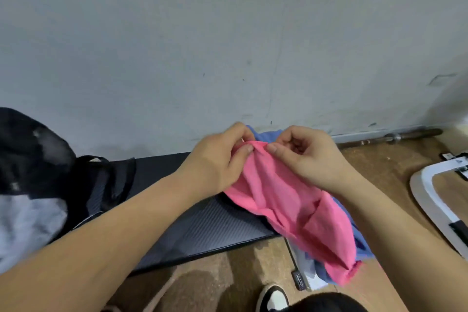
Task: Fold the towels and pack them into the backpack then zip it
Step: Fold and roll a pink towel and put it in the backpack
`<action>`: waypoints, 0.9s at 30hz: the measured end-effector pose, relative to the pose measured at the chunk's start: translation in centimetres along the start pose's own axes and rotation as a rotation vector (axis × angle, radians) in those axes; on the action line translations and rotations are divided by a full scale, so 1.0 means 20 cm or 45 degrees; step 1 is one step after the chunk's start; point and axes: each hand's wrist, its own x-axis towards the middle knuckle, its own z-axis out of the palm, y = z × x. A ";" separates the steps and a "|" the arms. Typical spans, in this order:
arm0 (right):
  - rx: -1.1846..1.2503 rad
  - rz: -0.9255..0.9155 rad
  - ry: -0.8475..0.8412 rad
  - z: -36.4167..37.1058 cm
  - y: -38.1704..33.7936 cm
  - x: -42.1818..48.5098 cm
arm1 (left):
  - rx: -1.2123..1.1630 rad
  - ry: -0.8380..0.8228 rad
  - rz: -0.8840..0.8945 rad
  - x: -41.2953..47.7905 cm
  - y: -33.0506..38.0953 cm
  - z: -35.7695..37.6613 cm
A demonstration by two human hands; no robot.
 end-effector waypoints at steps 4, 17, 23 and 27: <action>-0.074 -0.126 0.200 -0.05 -0.29 -0.09 | 0.130 0.030 0.016 -0.17 0.15 -0.27; 0.006 0.039 0.682 0.07 -0.68 -0.20 | 0.063 0.338 -0.466 -0.87 0.26 -0.88; 0.153 0.077 0.675 0.13 -0.69 -0.24 | -0.242 0.487 -0.452 -0.96 0.30 -0.96; 0.214 -0.017 0.434 0.33 -0.74 -0.23 | -0.194 0.496 -0.405 -0.96 0.25 -0.90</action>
